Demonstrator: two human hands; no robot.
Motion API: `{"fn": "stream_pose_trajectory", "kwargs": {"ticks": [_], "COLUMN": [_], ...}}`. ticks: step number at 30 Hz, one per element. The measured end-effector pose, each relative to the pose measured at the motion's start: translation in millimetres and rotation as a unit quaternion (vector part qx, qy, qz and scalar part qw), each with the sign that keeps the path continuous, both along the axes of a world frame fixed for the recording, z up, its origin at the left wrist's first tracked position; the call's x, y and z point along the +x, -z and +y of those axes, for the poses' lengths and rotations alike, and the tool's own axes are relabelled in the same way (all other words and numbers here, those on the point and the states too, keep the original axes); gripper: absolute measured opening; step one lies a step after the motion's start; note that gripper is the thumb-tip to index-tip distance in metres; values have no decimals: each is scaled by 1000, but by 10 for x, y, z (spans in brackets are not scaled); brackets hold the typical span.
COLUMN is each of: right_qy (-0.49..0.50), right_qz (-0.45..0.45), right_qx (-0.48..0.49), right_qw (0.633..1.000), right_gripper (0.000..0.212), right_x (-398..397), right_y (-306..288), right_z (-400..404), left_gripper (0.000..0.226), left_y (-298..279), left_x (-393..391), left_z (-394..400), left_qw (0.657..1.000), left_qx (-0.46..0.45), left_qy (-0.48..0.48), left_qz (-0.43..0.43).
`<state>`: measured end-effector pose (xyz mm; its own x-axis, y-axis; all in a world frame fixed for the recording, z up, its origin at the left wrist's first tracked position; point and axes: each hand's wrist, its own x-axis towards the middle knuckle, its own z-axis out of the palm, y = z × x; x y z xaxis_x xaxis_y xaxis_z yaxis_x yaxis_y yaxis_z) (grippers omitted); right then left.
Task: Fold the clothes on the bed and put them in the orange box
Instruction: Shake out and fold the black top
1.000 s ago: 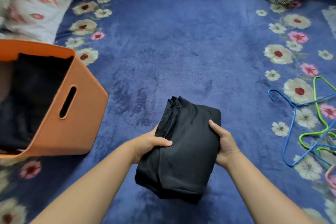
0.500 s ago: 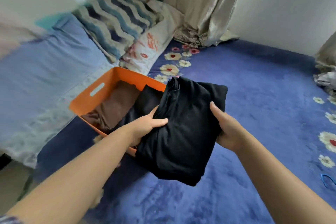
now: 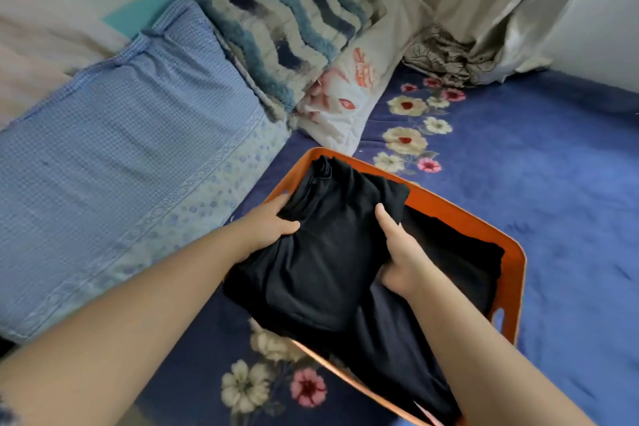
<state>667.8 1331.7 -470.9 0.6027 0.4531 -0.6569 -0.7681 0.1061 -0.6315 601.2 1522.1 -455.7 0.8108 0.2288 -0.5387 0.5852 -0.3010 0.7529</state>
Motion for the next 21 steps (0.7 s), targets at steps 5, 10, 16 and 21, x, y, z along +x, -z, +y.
{"fn": "stream_pose_trajectory", "kwargs": {"ticks": [5, 10, 16, 21], "right_qy": [42, 15, -77, -149], "right_qz": [-46, -139, -253, -567], "right_qx": [-11, -194, -387, -538], "right_qw": [998, 971, 883, 606], "right_gripper": [39, 51, 72, 54], "right_x": [93, -42, -43, 54], "right_y": [326, 566, 393, 228], "right_z": [207, 233, 273, 214], "left_gripper": [38, 23, 53, 58], "left_y": [328, 628, 540, 508], "left_x": [158, 208, 204, -96], "left_z": [28, 40, -63, -364], "left_qw": [983, 948, 931, 836], "left_qx": [171, 264, 340, 480], "left_qy": [68, 153, 107, 165], "left_qz": [-22, 93, 80, -207]}}
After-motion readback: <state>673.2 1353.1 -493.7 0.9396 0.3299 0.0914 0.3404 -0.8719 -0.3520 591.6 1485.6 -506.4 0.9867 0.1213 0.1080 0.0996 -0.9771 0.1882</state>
